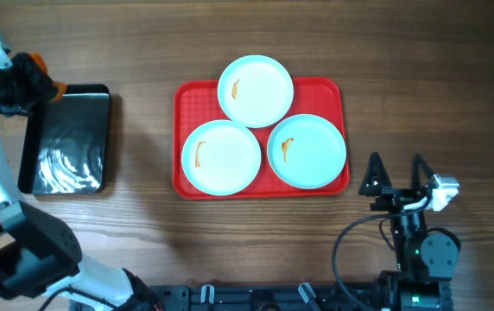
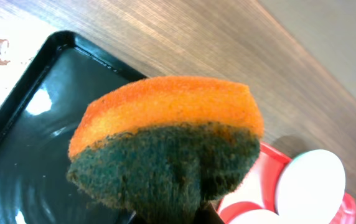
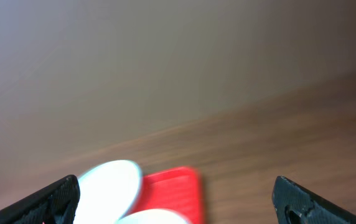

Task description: Clean dirty plates on tray and stack at the side

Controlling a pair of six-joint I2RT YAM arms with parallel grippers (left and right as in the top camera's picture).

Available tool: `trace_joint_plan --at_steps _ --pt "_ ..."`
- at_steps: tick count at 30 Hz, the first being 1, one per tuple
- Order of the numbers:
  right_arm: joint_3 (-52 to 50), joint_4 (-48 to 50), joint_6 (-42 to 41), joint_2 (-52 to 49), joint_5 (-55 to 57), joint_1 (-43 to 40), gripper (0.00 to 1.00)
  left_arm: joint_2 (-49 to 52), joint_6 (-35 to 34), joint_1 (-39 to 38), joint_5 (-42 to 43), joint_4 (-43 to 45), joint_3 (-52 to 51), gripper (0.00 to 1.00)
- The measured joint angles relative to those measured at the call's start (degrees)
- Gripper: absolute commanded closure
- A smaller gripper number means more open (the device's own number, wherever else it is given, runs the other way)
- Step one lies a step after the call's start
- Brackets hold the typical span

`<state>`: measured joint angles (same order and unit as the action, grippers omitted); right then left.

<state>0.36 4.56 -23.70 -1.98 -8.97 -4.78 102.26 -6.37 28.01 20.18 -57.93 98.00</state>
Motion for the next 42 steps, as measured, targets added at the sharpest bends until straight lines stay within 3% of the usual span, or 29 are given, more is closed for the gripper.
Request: trace_joint_plan --at_steps 1,2,3,5,6,8,9,11,15,19,25,28,32,34,37,39,41,42 --pt "0.0 -1.2 -5.6 0.0 -1.6 0.0 0.00 0.9 0.0 0.0 -0.3 0.7 -1.0 0.96" --pt "0.0 -2.4 -19.7 0.0 -3.5 0.0 0.00 3.0 0.0 0.0 -0.6 1.0 -2.4 0.96" --pt "0.0 -2.3 -27.6 0.0 -4.2 0.0 0.00 7.4 0.0 0.0 -1.1 0.9 -4.4 0.96" --pt "0.0 7.1 -42.5 -0.4 -7.9 0.0 0.00 11.1 -0.1 0.0 -1.7 0.2 -5.8 0.96" --pt "0.6 24.8 -46.9 -0.1 -11.0 0.0 0.00 11.4 -0.2 0.0 -1.8 -0.2 -5.9 0.96" --pt "2.6 27.8 -47.8 -0.1 -12.3 0.0 0.00 9.9 -0.4 0.0 -1.9 0.3 -5.7 0.96" --pt "6.1 25.1 -46.0 -0.5 -13.1 0.0 0.01 8.8 -0.4 0.0 -1.9 0.8 -5.6 0.96" --pt "19.1 9.5 -35.7 -4.5 -15.8 0.0 0.00 7.8 -0.5 0.0 -2.7 1.1 -5.4 0.96" --pt "54.2 -31.3 -9.7 -25.2 -19.8 0.0 0.00 8.4 -0.6 -0.1 -7.0 0.4 -5.4 0.96" --pt "76.8 -53.4 4.2 -46.5 -21.7 0.0 0.00 10.2 0.0 -0.1 -8.3 -3.1 -5.0 0.96" --pt "80.4 -55.7 7.5 -54.8 -25.8 1.1 0.01 2.8 0.1 -0.2 -2.1 -1.0 6.3 0.96" --pt "80.6 -55.5 8.3 -55.6 -26.2 4.1 0.01 1.0 0.2 -0.2 -2.3 1.0 3.5 0.96" --pt "80.7 -57.6 8.6 -59.9 -19.1 12.8 0.00 14.8 0.3 -0.2 -3.4 2.0 -9.2 0.96" --pt "80.7 -56.6 8.6 -62.5 -14.5 18.0 0.00 17.4 0.3 0.2 -3.9 -0.7 -9.5 0.96" --pt "80.7 -52.7 7.3 -65.2 -11.2 23.5 0.01 13.4 -0.1 1.2 -3.1 -5.7 0.7 0.96" --pt "80.7 -49.3 5.8 -68.5 -8.3 26.4 0.01 6.2 -0.2 1.2 2.0 -7.2 9.4 0.96" --pt "80.9 -47.4 5.8 -73.8 -7.0 28.7 0.07 -0.9 -0.2 0.1 7.4 -8.3 12.0 0.96" --pt "80.9 -46.7 6.0 -77.2 -6.7 29.6 0.21 -3.5 -0.2 -1.3 9.6 -10.2 12.5 0.96"
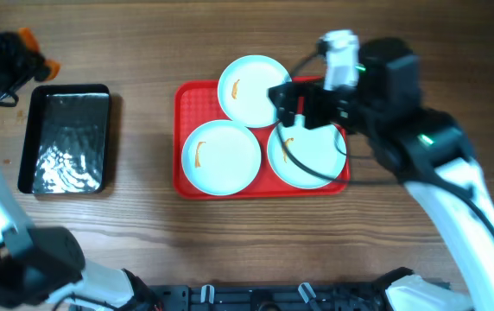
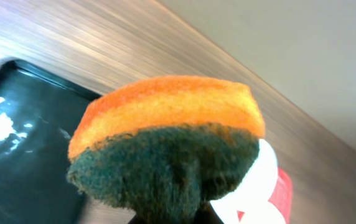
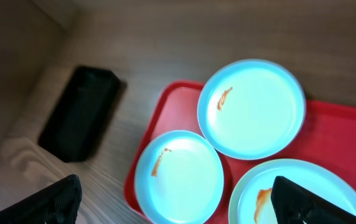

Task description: Clean dirty plates on tray and stack at the side

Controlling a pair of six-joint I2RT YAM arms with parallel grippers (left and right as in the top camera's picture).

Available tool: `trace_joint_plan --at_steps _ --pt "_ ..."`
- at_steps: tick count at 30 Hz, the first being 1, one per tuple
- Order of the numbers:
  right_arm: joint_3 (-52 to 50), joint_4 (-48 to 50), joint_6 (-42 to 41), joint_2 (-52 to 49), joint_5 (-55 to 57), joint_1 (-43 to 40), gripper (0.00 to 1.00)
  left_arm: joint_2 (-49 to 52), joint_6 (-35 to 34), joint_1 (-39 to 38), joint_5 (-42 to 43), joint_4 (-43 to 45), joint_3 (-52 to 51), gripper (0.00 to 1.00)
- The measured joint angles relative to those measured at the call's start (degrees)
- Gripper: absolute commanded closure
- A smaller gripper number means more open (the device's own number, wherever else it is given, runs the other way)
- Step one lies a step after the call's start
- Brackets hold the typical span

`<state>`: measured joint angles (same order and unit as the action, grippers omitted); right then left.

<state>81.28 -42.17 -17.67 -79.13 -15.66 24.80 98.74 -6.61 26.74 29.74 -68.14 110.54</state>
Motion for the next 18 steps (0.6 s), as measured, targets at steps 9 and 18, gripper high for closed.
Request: trace_joint_plan --at_steps 9,18 --pt "0.2 7.1 -1.7 -31.5 1.2 3.9 0.35 2.6 0.0 -25.2 -3.3 0.3 -21.6 0.96" --pt "-0.7 6.9 -1.5 -36.5 3.0 3.9 0.65 2.7 -4.2 -36.6 -4.0 19.8 -40.5 0.96"
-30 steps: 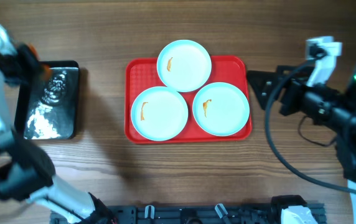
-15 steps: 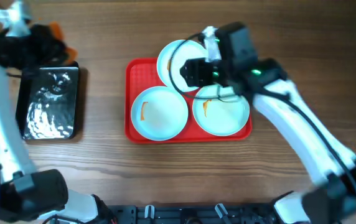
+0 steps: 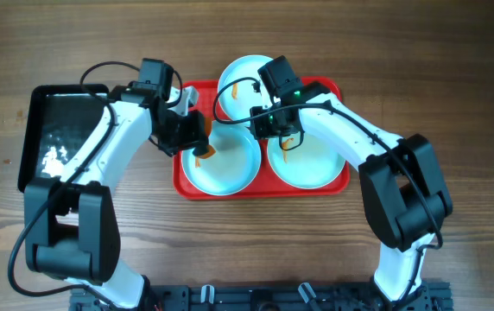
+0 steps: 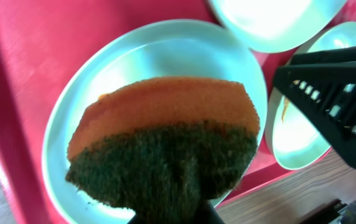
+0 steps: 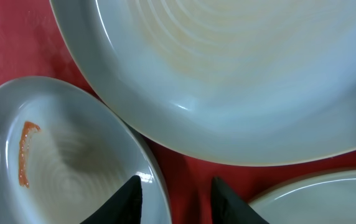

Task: Clean dirty plates on tray and stack at the side
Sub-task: 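Scrub the lower-left plate with the left-held sponge while right gripper holds it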

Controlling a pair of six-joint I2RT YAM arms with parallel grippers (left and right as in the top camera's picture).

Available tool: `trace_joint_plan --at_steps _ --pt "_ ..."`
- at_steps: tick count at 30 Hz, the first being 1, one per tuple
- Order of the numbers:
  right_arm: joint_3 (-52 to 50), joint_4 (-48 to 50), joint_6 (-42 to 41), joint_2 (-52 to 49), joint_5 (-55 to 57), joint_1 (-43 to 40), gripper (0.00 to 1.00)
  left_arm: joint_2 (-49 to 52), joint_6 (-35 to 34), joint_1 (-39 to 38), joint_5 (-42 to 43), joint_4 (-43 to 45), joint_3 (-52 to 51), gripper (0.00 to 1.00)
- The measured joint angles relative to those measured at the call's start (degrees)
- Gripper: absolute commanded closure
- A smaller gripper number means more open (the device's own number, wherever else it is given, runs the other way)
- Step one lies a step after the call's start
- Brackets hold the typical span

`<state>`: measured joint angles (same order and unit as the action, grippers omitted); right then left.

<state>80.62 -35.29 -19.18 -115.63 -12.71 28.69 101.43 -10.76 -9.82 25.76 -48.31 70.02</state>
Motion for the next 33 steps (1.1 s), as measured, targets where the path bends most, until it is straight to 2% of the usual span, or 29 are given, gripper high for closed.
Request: trace_joint_plan --at_steps 14,16,19,20,24,26,28,31,33 --pt "-3.6 0.0 12.7 -0.4 0.3 2.8 0.64 0.0 -0.1 -1.3 0.0 1.8 -0.2 0.96" --pt "-3.5 -0.6 13.5 -1.4 0.2 2.8 0.60 0.0 -0.1 -1.9 0.0 1.9 -0.3 0.96" --pt "-3.2 -0.9 12.8 -1.4 -0.1 2.8 0.44 0.0 -0.1 -2.8 0.0 2.0 -0.3 0.96" --pt "-3.1 -1.0 12.6 -1.4 -0.1 2.8 0.43 0.0 -0.1 -3.3 -0.1 2.2 -0.3 0.96" --pt "-2.9 -1.6 10.0 -1.4 -0.1 2.8 0.61 0.7 -0.6 -3.6 -0.2 2.4 -0.3 0.96" --pt "-2.9 -1.8 9.4 -1.5 -0.1 2.7 0.79 3.2 -1.2 -3.6 -0.2 2.5 -0.3 0.96" --pt "-2.9 -1.7 8.9 -1.8 -0.1 2.7 0.87 4.1 -1.2 -3.6 -0.2 2.5 -0.3 0.96" --pt "-2.9 -1.5 8.6 -2.0 -0.2 2.7 0.96 4.1 -1.4 -3.7 -0.2 2.5 -0.3 0.96" --pt "-2.9 -1.4 8.2 -2.0 -0.4 2.7 0.96 4.1 -1.4 -4.0 -0.3 2.6 -0.3 0.96"
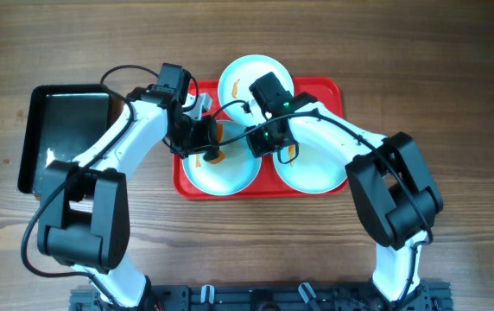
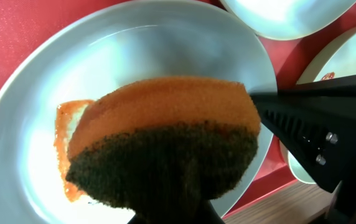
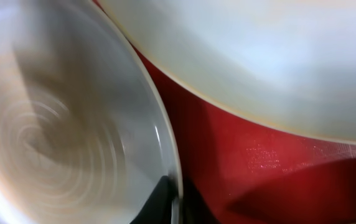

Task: Clean dirty plates on tray and stack at the side
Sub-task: 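Scrub the lower-left plate with the left-held sponge while right gripper holds it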

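Three pale blue plates lie on the red tray. My left gripper is shut on an orange and green sponge, pressed onto the front-left plate. An orange sauce smear shows left of the sponge. My right gripper is shut on that plate's right rim. The far plate carries a small orange streak. The front-right plate lies partly under my right arm.
A black tray of water lies at the table's left, apart from the red tray. Both arms cross over the red tray's middle. Bare wooden table lies to the right of the tray and in front of it.
My right gripper was open astride the front-left plate's rim and is now shut on it. The sponge now sits further right on the plate, with a smeared orange stain showing at its left.
At first my left gripper held the sponge by the black tray's far corner, and the right arm was parked open at the front right. Then the right gripper hung over the plates. Later the sponge was on the front-left plate, and now the right gripper pinches its rim.
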Controlling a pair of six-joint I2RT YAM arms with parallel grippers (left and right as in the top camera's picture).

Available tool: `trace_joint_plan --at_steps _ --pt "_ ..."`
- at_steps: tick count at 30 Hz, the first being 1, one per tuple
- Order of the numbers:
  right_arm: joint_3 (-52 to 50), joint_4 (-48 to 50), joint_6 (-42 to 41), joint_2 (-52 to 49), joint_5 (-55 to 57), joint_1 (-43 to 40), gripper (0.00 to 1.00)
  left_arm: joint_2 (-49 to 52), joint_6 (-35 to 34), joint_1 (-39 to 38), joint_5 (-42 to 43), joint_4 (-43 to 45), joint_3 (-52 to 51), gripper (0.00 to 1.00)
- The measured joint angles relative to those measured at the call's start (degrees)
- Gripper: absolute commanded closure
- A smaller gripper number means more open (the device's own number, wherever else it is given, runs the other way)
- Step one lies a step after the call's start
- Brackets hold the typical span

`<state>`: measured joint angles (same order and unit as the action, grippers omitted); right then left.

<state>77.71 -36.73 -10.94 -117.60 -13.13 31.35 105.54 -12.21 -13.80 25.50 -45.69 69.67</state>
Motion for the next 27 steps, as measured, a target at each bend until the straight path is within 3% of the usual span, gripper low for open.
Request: trace_joint_plan --at_steps 3,4,5,9,12,16,18,22,27 --pt "0.0 0.1 -0.7 0.0 -0.1 0.0 0.96 0.5 -0.3 -1.4 0.0 0.6 0.0 0.89" --pt "0.0 0.1 -1.0 0.0 -0.1 0.0 0.96 1.1 -1.0 -2.0 0.0 0.7 0.0 0.75" --pt "0.0 0.1 -1.3 0.0 -0.1 0.0 0.96 2.2 -2.0 -2.9 0.0 1.0 0.0 0.34" --pt "0.0 0.1 -1.5 0.0 -0.1 0.0 0.96 4.0 -3.9 -5.0 -0.4 1.0 0.0 0.22" --pt "0.0 0.1 -1.6 0.0 -0.1 0.0 0.96 4.0 -4.5 -4.5 -2.4 -1.9 0.1 0.23" --pt "0.0 0.1 -1.6 0.0 -0.1 0.0 0.95 1.1 -4.6 -2.7 -3.9 -4.8 1.7 0.44" --pt "0.0 0.1 -1.6 0.0 -0.1 0.0 0.95 -2.3 -4.7 -2.6 -4.5 -3.7 2.6 0.34" --pt "0.0 0.1 -1.7 0.0 -0.1 0.0 0.96 -3.1 -4.8 -3.8 -4.9 -0.9 2.3 0.65" --pt "0.0 0.1 -1.9 0.0 -0.1 0.0 0.95 -3.1 -10.1 -5.1 -7.4 6.7 -4.9 0.60"
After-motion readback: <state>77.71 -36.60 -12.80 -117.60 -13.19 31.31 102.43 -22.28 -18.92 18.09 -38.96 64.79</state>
